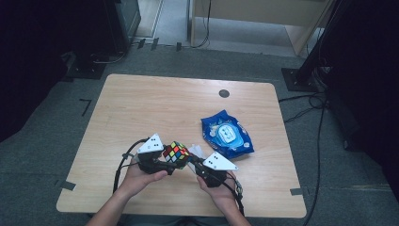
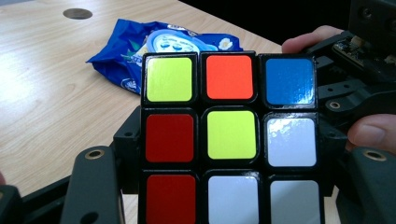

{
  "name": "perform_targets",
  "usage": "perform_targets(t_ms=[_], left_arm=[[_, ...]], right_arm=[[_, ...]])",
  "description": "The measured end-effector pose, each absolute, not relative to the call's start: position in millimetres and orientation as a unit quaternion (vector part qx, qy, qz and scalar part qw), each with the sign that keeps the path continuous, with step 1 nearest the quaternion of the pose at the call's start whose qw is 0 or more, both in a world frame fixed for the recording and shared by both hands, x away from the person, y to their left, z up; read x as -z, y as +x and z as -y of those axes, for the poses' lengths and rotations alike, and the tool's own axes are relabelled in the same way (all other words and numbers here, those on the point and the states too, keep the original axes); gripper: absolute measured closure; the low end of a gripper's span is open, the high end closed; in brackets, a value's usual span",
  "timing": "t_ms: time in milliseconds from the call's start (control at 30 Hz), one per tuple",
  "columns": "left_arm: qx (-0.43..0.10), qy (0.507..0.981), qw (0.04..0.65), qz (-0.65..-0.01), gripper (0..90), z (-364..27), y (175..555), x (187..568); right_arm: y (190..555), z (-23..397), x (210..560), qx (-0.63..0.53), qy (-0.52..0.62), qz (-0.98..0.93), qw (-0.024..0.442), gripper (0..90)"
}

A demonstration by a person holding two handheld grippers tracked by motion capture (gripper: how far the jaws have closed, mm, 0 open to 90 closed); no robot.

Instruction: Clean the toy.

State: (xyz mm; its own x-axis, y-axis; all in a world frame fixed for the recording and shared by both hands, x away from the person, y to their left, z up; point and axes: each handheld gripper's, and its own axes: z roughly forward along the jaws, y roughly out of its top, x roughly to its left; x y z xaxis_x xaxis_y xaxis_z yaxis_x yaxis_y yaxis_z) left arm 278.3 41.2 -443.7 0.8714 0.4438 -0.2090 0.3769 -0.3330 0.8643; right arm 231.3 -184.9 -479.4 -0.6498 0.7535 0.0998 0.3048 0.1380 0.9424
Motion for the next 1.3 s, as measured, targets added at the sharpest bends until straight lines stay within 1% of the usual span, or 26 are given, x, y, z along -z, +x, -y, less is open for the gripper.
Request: perform_targets(t_ms=[200, 267, 300, 367, 400, 467, 500, 533, 567, 600, 633, 767, 833, 900, 1000, 1033, 1100, 1233, 1267, 1300], left_arm=[[-0.026, 0.820, 0.516, -0.246, 33.6, -40.6, 278.3, 444.8], [-0.035, 0.819, 0.516, -0.249, 33.6, -40.8, 277.8, 444.7], [-0.029, 0.817, 0.519, -0.249, 33.7, -41.6, 278.4, 444.5], [-0.043, 0.815, 0.521, -0.248, 33.7, -42.6, 276.8, 443.1], [-0.050, 0.815, 0.522, -0.248, 33.8, -43.2, 276.6, 442.1], [-0.053, 0.811, 0.527, -0.250, 33.8, -45.3, 276.9, 440.9], [-0.054, 0.810, 0.527, -0.252, 33.9, -46.9, 277.8, 440.5], [-0.053, 0.809, 0.527, -0.254, 33.8, -48.1, 278.8, 440.6], [-0.054, 0.809, 0.526, -0.257, 33.8, -49.1, 279.7, 441.2], [-0.055, 0.811, 0.523, -0.258, 33.9, -49.9, 280.6, 441.9], [-0.057, 0.812, 0.520, -0.259, 33.8, -50.3, 281.3, 442.7], [-0.059, 0.813, 0.517, -0.261, 33.8, -49.4, 281.5, 443.7], [-0.063, 0.815, 0.514, -0.259, 33.8, -48.7, 281.5, 444.3], [-0.064, 0.816, 0.512, -0.260, 33.8, -48.6, 281.8, 445.3], [-0.065, 0.817, 0.510, -0.261, 33.8, -48.7, 282.1, 446.0], [-0.065, 0.817, 0.510, -0.261, 33.9, -48.8, 282.1, 446.1], [-0.065, 0.818, 0.509, -0.261, 33.8, -48.5, 282.0, 446.3], [-0.067, 0.820, 0.506, -0.257, 33.8, -46.7, 281.2, 447.8], [-0.069, 0.821, 0.505, -0.256, 33.8, -46.0, 280.9, 448.4], [-0.070, 0.822, 0.504, -0.254, 33.8, -45.4, 280.5, 448.9]], right_arm=[[231.0, 188.8, 476.1, -0.554, 0.358, -0.721, 0.213, 90.0], [230.7, 190.0, 475.6, -0.557, 0.357, -0.719, 0.211, 90.0], [230.4, 190.2, 475.1, -0.558, 0.355, -0.719, 0.212, 90.0], [229.8, 190.7, 473.5, -0.561, 0.347, -0.719, 0.216, 90.0], [229.3, 190.8, 472.5, -0.563, 0.345, -0.718, 0.221, 88.3], [229.5, 191.7, 470.3, -0.556, 0.352, -0.715, 0.236, 72.1], [230.2, 191.8, 470.2, -0.545, 0.355, -0.717, 0.249, 68.2], [231.4, 191.4, 471.3, -0.523, 0.358, -0.727, 0.265, 66.7], [234.2, 190.8, 473.8, -0.497, 0.362, -0.744, 0.262, 63.8], [238.7, 190.6, 478.2, -0.472, 0.369, -0.763, 0.242, 61.0], [242.1, 190.9, 483.8, -0.453, 0.378, -0.775, 0.228, 60.0], [252.1, 192.0, 506.1, -0.407, 0.400, -0.796, 0.201, 57.8], [255.6, 191.5, 514.4, -0.383, 0.414, -0.801, 0.201, 56.4], [258.0, 191.2, 520.2, -0.375, 0.420, -0.805, 0.186, 54.3], [258.8, 192.3, 520.6, -0.379, 0.423, -0.802, 0.185, 56.1], [258.9, 192.5, 520.6, -0.379, 0.423, -0.802, 0.186, 58.7], [258.3, 192.9, 520.8, -0.382, 0.428, -0.798, 0.184, 66.0], [258.4, 195.1, 521.6, -0.387, 0.428, -0.795, 0.185, 83.6], [258.1, 195.8, 521.5, -0.386, 0.431, -0.794, 0.183, 86.7], [258.2, 196.4, 521.6, -0.388, 0.433, -0.793, 0.181, 87.9]])
